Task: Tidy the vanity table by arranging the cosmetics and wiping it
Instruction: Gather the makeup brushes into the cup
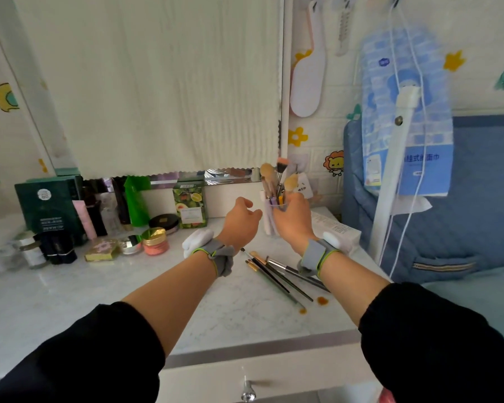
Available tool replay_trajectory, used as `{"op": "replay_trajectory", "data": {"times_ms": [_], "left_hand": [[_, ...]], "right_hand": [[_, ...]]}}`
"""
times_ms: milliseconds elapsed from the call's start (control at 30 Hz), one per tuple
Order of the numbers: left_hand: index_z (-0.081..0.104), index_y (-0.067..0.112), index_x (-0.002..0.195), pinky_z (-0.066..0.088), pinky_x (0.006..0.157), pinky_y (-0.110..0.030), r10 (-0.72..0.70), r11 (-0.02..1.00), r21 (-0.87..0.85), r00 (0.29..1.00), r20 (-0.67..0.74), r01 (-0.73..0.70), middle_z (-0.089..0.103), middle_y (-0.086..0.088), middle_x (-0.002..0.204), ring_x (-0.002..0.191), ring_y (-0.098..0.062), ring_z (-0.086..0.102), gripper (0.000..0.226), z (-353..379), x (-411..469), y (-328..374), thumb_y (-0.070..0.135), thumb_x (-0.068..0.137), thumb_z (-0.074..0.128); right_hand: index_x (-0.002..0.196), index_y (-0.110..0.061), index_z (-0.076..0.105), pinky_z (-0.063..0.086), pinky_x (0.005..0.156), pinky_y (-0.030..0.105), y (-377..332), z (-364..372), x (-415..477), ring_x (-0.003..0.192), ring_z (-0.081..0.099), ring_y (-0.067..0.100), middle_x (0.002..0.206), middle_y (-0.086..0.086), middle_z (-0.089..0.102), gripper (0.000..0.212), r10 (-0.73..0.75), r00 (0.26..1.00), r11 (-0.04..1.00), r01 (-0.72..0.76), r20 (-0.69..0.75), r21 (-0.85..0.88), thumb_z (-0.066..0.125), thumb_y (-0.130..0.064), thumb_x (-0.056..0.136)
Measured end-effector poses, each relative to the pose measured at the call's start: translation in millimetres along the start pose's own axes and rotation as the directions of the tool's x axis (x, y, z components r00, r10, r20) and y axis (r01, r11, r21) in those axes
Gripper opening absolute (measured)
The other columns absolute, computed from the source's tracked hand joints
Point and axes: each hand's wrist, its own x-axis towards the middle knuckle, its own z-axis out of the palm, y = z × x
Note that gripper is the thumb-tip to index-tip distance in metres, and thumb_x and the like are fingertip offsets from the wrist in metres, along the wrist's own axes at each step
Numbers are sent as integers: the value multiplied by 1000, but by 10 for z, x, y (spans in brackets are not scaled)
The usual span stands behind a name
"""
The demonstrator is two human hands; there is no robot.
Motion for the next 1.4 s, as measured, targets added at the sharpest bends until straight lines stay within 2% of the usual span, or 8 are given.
{"op": "replay_trajectory", "data": {"times_ms": [167,367,533,667,800,1033,1133,1400], "left_hand": [[42,12,130,54,88,-46,-6,1000,30,1000,31,5,61,-7,113,105,-29,60,41,169,157,-49,27,93,52],[31,17,145,50,94,-46,44,998,49,996,74,-48,46,-8,140,119,-28,53,55,288,360,-133,27,94,52],[31,18,143,52,92,-46,48,998,-30,999,21,-48,51,-5,136,113,-25,58,53,299,444,-209,33,96,50],[31,17,143,51,93,-47,35,997,-74,999,-25,-36,53,-5,132,110,-24,59,53,205,506,-309,26,95,52],[31,16,143,52,92,-45,18,994,-106,998,-61,-24,53,-5,131,110,-23,57,52,43,549,-400,24,96,51],[35,17,141,51,94,-47,-16,997,-74,991,-132,6,55,-5,129,112,-25,56,47,-240,601,-533,26,97,49],[37,17,139,51,94,-47,-32,996,-91,990,-134,20,55,-5,128,111,-25,56,46,-331,615,-577,26,96,51],[38,16,142,49,95,-50,1,1000,-11,986,-167,-2,52,-12,128,111,-29,55,53,-459,696,-672,12,91,51]], "right_hand": [[106,-7,58,45,67,30,180,108,200,90,63,32,109,13,62,46,34,999,999,-34,9,6,60,-47,83],[123,-5,46,43,83,35,254,185,324,111,55,34,125,15,52,42,63,998,998,-63,4,6,60,-29,91],[124,-7,46,40,80,30,270,326,406,111,55,33,124,14,54,43,26,999,998,-27,18,48,60,-31,91],[125,-7,46,44,85,32,207,482,409,113,55,33,125,14,54,45,-1,999,998,-2,43,61,61,-30,90],[126,-4,46,37,78,27,83,599,359,108,55,30,123,15,53,56,-33,995,992,21,98,122,61,-43,89],[122,-1,48,38,73,27,-104,886,303,103,57,31,117,16,54,55,-72,988,988,53,135,143,62,-43,89],[122,-1,47,39,74,27,-164,984,294,104,57,32,118,14,53,48,-81,986,991,64,143,121,61,-35,91],[126,-1,43,40,80,31,-304,1102,270,110,52,35,124,18,47,47,-70,981,994,54,180,93,59,-31,93]]}}
